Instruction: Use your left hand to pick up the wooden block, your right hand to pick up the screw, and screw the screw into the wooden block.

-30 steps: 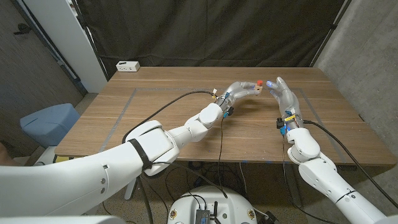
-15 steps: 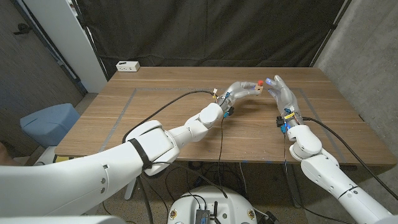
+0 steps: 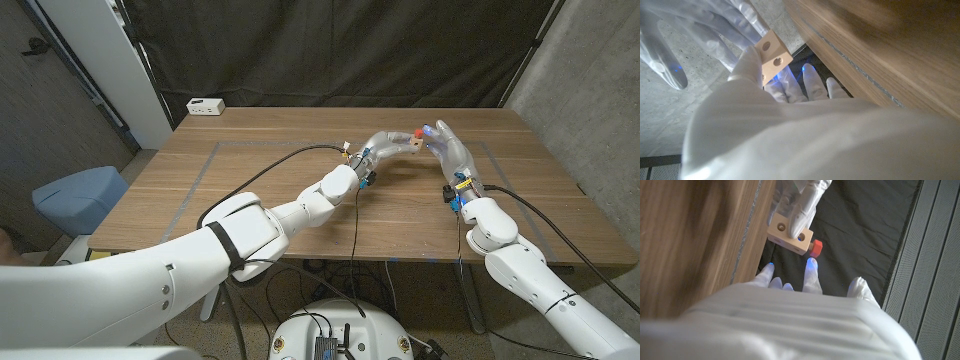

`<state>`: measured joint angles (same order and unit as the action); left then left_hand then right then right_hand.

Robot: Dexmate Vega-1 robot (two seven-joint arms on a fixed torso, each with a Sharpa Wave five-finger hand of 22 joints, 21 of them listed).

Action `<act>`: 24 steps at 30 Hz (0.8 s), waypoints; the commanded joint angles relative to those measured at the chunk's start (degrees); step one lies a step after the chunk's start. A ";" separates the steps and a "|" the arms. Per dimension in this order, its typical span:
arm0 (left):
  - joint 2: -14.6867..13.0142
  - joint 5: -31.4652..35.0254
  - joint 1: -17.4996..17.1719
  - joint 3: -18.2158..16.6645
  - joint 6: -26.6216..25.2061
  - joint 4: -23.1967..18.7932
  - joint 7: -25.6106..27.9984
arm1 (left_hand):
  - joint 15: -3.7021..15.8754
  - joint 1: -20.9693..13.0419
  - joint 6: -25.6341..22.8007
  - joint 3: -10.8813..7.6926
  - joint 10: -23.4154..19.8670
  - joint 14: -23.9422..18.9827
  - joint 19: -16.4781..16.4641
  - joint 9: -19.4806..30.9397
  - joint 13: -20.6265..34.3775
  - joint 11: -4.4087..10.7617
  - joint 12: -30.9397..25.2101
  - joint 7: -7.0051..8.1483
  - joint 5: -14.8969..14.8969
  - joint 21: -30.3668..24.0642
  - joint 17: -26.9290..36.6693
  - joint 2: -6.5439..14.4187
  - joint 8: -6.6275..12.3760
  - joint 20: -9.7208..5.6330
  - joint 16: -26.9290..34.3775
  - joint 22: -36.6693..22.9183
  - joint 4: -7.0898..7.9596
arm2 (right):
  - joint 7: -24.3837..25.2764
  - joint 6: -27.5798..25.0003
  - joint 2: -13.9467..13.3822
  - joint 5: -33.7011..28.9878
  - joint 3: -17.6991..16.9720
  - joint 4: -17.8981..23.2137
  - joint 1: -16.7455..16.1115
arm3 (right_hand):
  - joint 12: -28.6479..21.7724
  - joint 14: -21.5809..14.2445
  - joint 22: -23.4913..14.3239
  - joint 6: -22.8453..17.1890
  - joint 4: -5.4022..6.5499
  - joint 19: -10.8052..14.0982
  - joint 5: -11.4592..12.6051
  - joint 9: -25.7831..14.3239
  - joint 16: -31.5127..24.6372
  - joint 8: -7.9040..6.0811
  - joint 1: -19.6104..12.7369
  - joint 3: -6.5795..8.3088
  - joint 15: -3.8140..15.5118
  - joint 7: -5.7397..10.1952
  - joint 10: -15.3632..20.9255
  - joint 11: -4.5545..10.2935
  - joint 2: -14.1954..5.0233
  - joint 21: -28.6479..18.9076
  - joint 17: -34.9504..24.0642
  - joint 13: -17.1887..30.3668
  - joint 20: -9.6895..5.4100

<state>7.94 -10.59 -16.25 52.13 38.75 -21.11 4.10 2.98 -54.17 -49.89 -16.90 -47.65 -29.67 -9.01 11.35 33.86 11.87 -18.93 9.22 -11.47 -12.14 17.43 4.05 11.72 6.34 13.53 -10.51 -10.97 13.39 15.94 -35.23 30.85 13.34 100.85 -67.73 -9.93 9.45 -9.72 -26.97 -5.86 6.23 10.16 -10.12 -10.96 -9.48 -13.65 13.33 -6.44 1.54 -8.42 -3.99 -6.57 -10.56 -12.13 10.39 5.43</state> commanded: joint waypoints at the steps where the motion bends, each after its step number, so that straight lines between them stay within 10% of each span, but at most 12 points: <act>1: -0.06 -0.37 0.13 -0.02 -0.70 0.09 -0.19 | 5.76 2.38 -1.17 -2.61 -0.46 -0.32 -0.35 0.26 0.20 0.24 -0.13 0.36 -0.40 -0.13 0.13 2.87 0.58 -0.03 0.17 -0.29 2.43 | -1.47 -0.31 -0.31 0.79 0.86 -0.94 1.29 | -0.15 1.41 -0.16 0.44 0.05 -0.32 -0.11 -0.16 -0.06 -0.19 0.57 0.02 -0.29 0.18 -0.74 -0.13 0.25 0.36 -0.27 0.11 0.21; 24: 0.14 -0.69 0.34 0.06 -1.65 0.14 -0.26 | 5.71 2.49 -1.05 -2.71 -0.33 -0.24 -0.34 0.26 0.22 0.18 -0.09 0.25 -0.42 -0.13 0.09 2.97 0.53 0.05 0.10 -0.29 2.48 | -0.80 0.03 -0.27 1.19 0.76 -0.93 0.85 | -1.16 0.78 -0.16 -3.23 -0.04 -0.11 0.09 -0.21 -0.59 -1.80 0.73 0.33 -0.35 -0.48 0.89 -0.54 0.02 -0.19 -0.16 0.13 0.23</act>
<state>7.94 -11.10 -15.99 52.13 37.50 -21.05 3.91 2.97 -54.15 -49.89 -16.90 -47.67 -29.66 -9.01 11.32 33.87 11.91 -18.84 9.22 -11.47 -12.14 17.42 4.04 11.72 6.34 13.53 -10.51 -10.97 12.35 15.71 -35.45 31.79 14.20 99.85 -66.48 -10.82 9.76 -9.72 -29.21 -5.86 5.93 10.16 -10.13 -11.30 -10.87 -13.12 13.33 -6.74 1.06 -7.76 -4.60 -6.50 -10.56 -12.12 10.40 5.74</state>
